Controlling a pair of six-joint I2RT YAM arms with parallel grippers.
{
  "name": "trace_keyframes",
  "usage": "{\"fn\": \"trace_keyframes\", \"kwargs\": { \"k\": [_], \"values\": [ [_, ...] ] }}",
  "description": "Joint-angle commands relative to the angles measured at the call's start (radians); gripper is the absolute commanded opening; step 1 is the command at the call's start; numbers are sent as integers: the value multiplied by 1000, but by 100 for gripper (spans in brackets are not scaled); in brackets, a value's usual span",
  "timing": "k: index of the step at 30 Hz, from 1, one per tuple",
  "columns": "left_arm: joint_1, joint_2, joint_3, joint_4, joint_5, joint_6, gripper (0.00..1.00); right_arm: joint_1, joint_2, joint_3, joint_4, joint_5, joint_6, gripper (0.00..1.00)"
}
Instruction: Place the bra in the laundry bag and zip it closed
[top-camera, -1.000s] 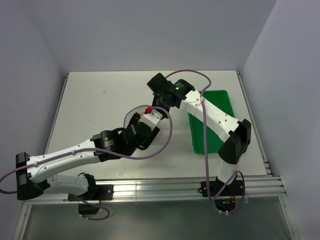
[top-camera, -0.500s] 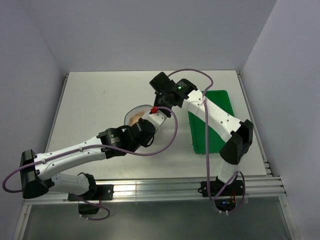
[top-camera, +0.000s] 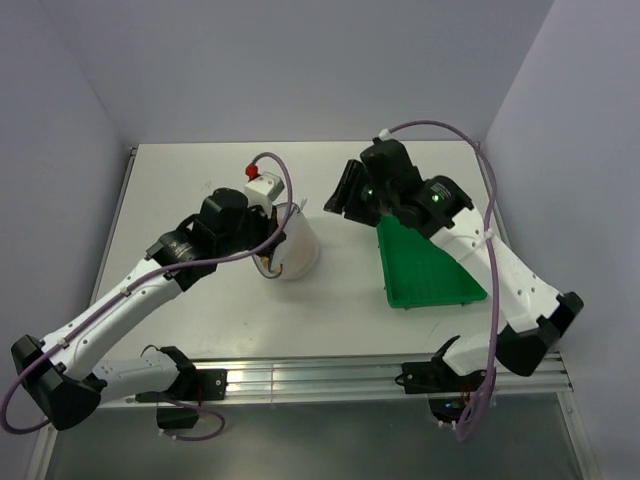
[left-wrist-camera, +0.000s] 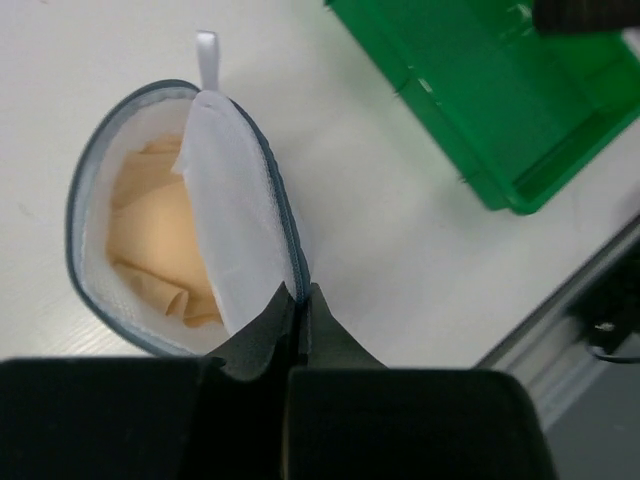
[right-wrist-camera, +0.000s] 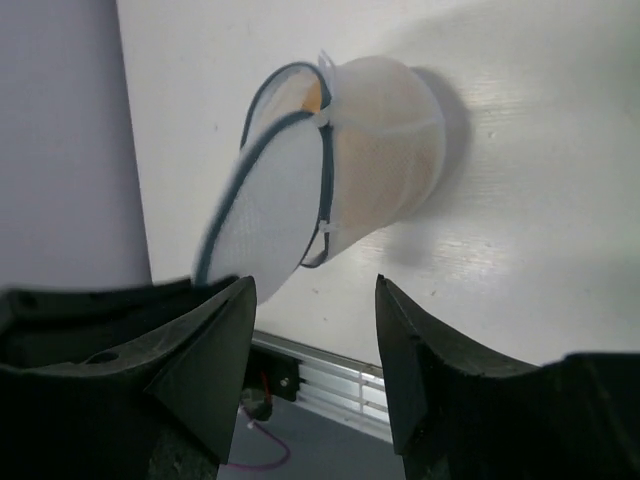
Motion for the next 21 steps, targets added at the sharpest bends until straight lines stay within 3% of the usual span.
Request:
{"fn": "trace_keyframes", "kwargs": {
  "k": [1, 6, 7, 10, 12, 13, 14, 16, 17, 19, 21],
  "values": [
    [117, 12, 30, 115, 320, -80, 0, 1, -95, -171, 230, -82, -80, 59],
    [338, 26, -126, 343, 735, -300, 0, 3, -215, -451, 424, -145, -92, 60],
    [367, 23, -172, 516, 883, -360, 0, 4, -224, -478, 464, -147, -103, 60],
    [435, 21, -339, 876, 1033, -652, 0, 7, -246, -587, 533, -139, -109, 61],
    [458, 50, -436, 1037, 1075, -760, 0, 9, -247, -615, 564, -142, -111, 61],
    [466, 66, -470, 1130, 1111, -891, 0, 9, -247, -635, 599, -151, -115, 61],
    [472, 80, -505, 1371, 1124, -978, 0, 9, -244, -644, 614, -159, -115, 61],
    [492, 144, -603, 1621, 1138, -1221, 0, 9, -235, -667, 663, -171, -123, 61],
    [496, 214, -658, 1904, 1136, -1314, 0, 9, -223, -675, 676, -180, -126, 61],
    [519, 303, -699, 2205, 1122, -1574, 0, 9, -207, -686, 705, -190, -134, 61],
    [535, 401, -719, 2388, 1096, -1656, 0, 9, -192, -698, 732, -187, -132, 61]
  ]
}}
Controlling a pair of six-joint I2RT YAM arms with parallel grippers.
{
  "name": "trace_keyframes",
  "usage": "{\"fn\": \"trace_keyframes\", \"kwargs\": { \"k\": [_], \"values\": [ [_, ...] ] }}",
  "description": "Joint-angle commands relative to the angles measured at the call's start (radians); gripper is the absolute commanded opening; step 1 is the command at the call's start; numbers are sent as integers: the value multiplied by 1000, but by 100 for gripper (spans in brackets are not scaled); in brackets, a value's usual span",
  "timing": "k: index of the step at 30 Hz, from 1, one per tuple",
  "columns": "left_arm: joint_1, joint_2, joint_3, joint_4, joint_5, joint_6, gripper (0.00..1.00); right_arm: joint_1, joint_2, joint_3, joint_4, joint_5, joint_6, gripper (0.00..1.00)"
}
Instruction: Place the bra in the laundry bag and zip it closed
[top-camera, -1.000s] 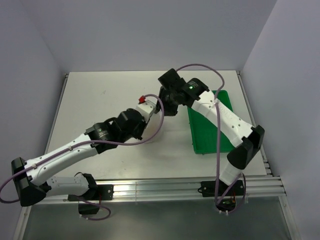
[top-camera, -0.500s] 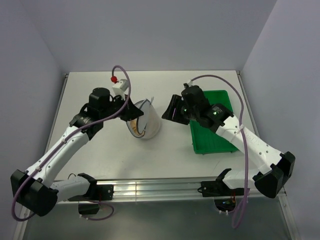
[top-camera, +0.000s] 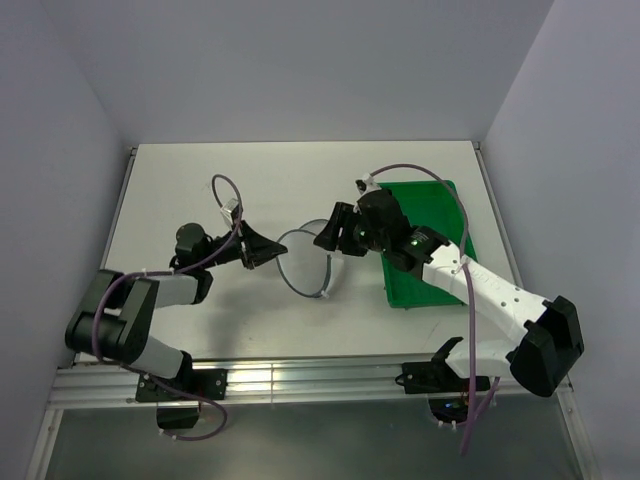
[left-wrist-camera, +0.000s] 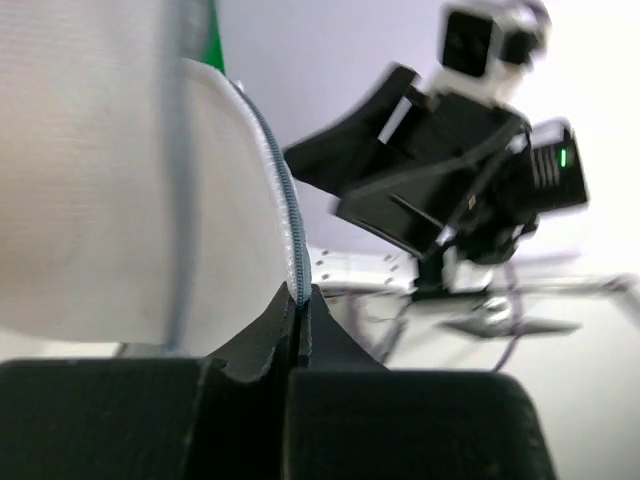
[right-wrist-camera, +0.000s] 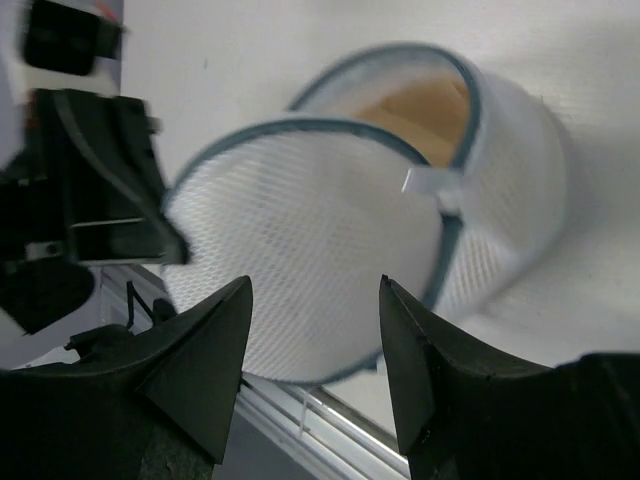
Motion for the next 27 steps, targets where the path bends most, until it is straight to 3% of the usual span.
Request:
{"fn": "trace_keyframes", "kwargs": {
  "k": [1, 8, 21, 27],
  "values": [
    [23, 100, -36, 838, 41, -362, 0, 7, 14, -26, 131, -13, -27, 61],
    [40, 59, -10, 836, 41, -388, 0, 7, 22, -45, 128, 29, -27, 60],
    [72, 9, 5, 836, 46, -376, 0, 48, 25, 20, -50, 98, -20, 53],
    [72, -44, 17, 838, -14, -379, 0, 85, -41, -144, 133, 60, 71, 55]
  ]
}}
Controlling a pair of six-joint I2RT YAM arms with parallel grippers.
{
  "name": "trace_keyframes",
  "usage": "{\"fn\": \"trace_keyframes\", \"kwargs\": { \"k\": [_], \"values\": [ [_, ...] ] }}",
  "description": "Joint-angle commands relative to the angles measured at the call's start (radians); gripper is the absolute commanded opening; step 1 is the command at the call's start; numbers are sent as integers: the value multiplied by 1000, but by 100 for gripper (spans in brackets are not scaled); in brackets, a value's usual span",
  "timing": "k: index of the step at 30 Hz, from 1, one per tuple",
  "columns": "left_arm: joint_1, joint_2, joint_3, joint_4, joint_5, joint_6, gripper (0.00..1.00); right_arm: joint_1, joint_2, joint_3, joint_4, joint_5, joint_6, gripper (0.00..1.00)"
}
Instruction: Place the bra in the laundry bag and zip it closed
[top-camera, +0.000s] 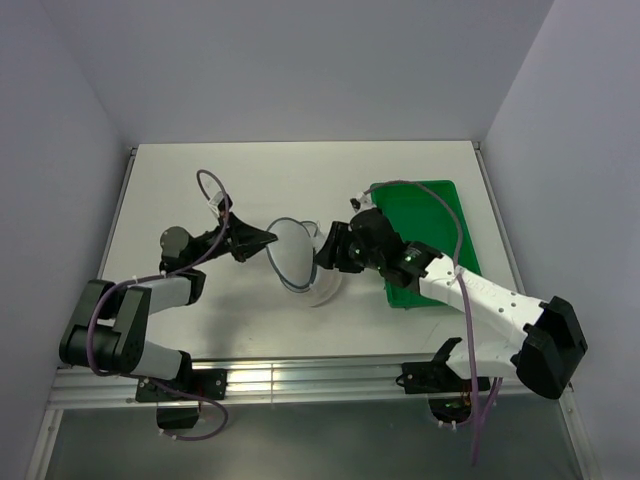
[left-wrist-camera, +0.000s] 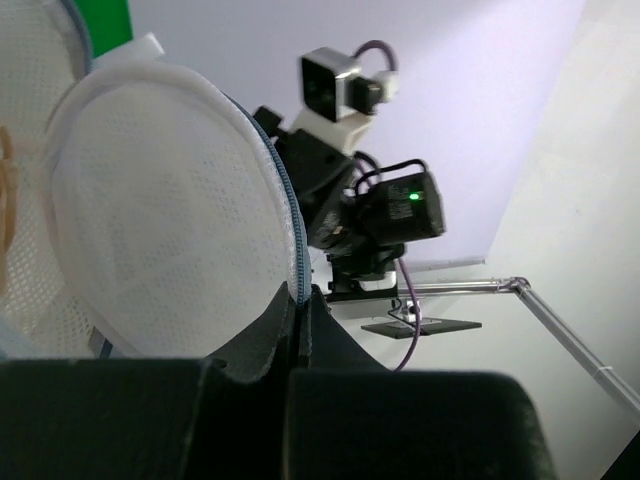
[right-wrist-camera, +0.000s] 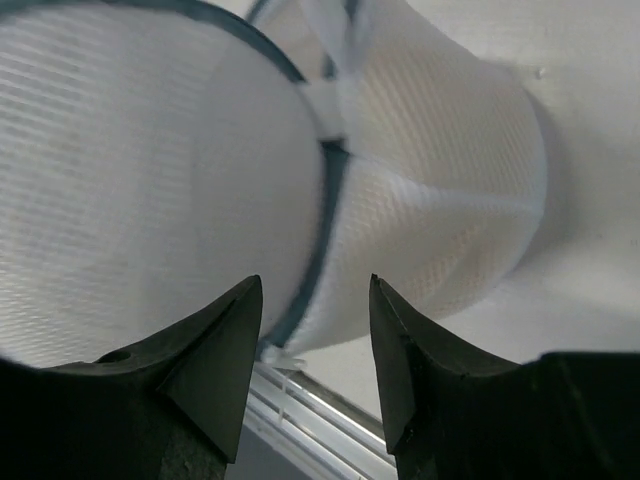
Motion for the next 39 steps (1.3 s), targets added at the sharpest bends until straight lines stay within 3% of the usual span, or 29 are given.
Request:
{"fn": "trace_keyframes", "kwargs": {
  "k": [1, 6, 15, 22, 26, 34, 39],
  "values": [
    [4, -66, 54, 595, -41, -19, 0, 2, -10, -92, 119, -29, 67, 54],
    [5, -110, 102, 593, -78, -66, 0, 13, 19, -136, 133, 23, 132, 50],
    [4, -112, 70, 595, -95, -63, 0, 25, 188, -108, 222, -19, 149, 46],
    [13, -84, -28, 595, -72, -19, 0, 23, 1, -136, 125, 110, 198, 47],
    [13, -77, -59, 595, -71, 4, 0, 20, -150, -172, 106, 167, 238, 54],
    [13, -55, -79, 595, -75, 23, 0, 11, -99, -234, 248, -2, 276, 60],
    [13, -37, -90, 595, -75, 44, 0, 13, -125, -326, 319, -20, 334, 67]
  ]
}}
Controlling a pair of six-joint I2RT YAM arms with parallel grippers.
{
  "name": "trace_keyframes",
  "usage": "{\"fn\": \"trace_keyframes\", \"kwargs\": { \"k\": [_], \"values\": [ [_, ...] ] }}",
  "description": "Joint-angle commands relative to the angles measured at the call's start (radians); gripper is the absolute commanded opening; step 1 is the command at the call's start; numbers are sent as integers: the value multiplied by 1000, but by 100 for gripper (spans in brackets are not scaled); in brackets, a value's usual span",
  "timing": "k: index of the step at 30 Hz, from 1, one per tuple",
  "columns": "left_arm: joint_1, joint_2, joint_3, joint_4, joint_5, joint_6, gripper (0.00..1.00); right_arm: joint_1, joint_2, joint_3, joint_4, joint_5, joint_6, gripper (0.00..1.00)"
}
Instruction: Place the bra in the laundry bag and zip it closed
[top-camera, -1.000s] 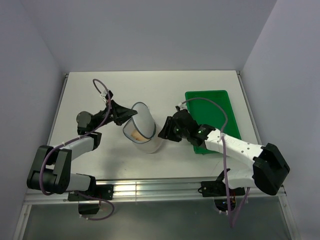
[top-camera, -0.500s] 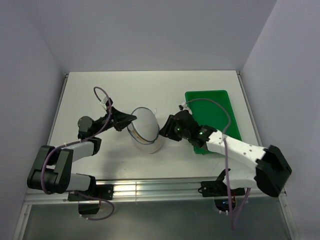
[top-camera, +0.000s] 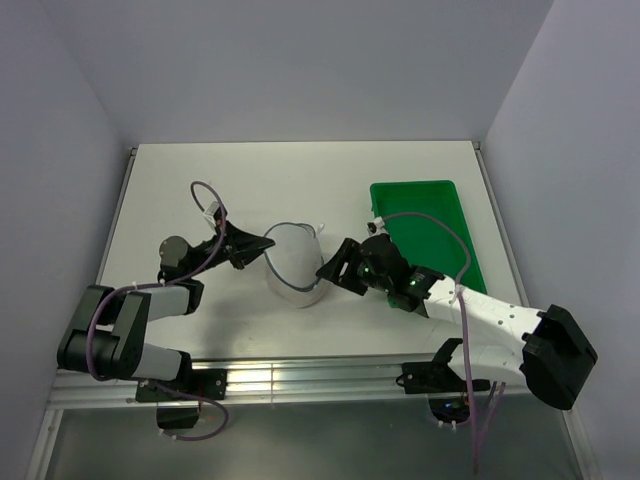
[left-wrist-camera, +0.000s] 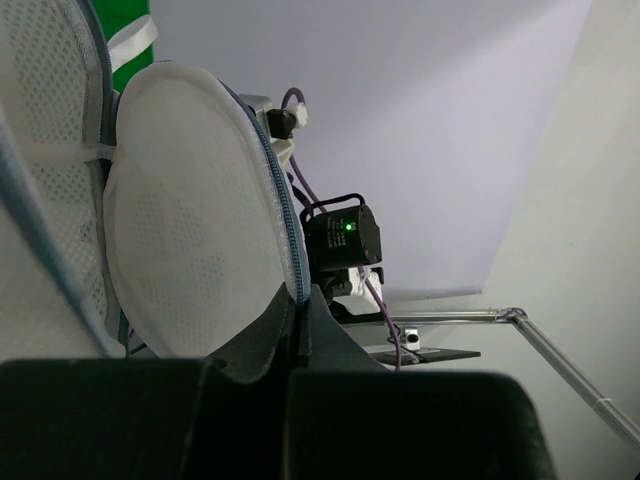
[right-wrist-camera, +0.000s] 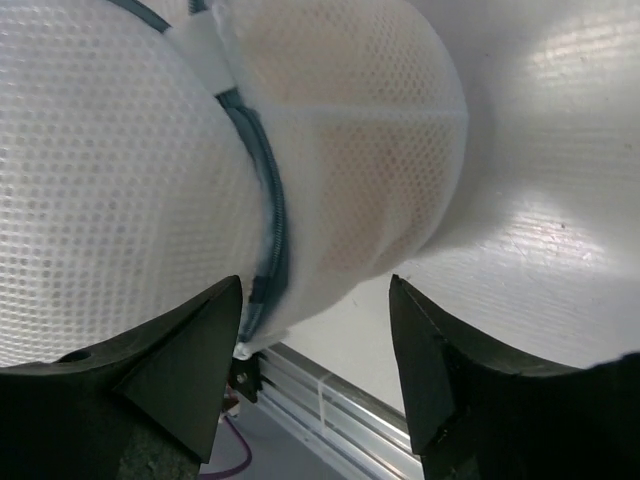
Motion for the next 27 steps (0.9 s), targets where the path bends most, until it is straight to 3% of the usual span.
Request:
{"fn": "trace_keyframes", "kwargs": {
  "k": [1, 4, 8, 12, 17, 21, 22, 27],
  "values": [
    [5, 11, -10, 589, -1, 42, 0, -3, -40, -47, 109, -21, 53, 69],
    [3, 17, -13, 589, 2, 45, 0, -1, -72, -74, 129, -1, 76, 74],
    [3, 21, -19, 589, 2, 49, 0, -3, -68, -128, 222, -23, 142, 73],
    [3, 15, -28, 589, -4, 49, 0, 2, -62, -215, 415, -49, 233, 73],
    [2, 12, -38, 589, -10, 48, 0, 17, -39, -248, 520, -43, 286, 67],
    [-1, 6, -44, 589, -16, 45, 0, 25, -48, -278, 590, -1, 320, 57],
    [-3, 8, -44, 589, -18, 45, 0, 27, -48, -280, 598, 10, 325, 50],
    [-9, 8, -51, 589, -18, 35, 0, 31, -5, -258, 643, 43, 322, 46]
  ]
}}
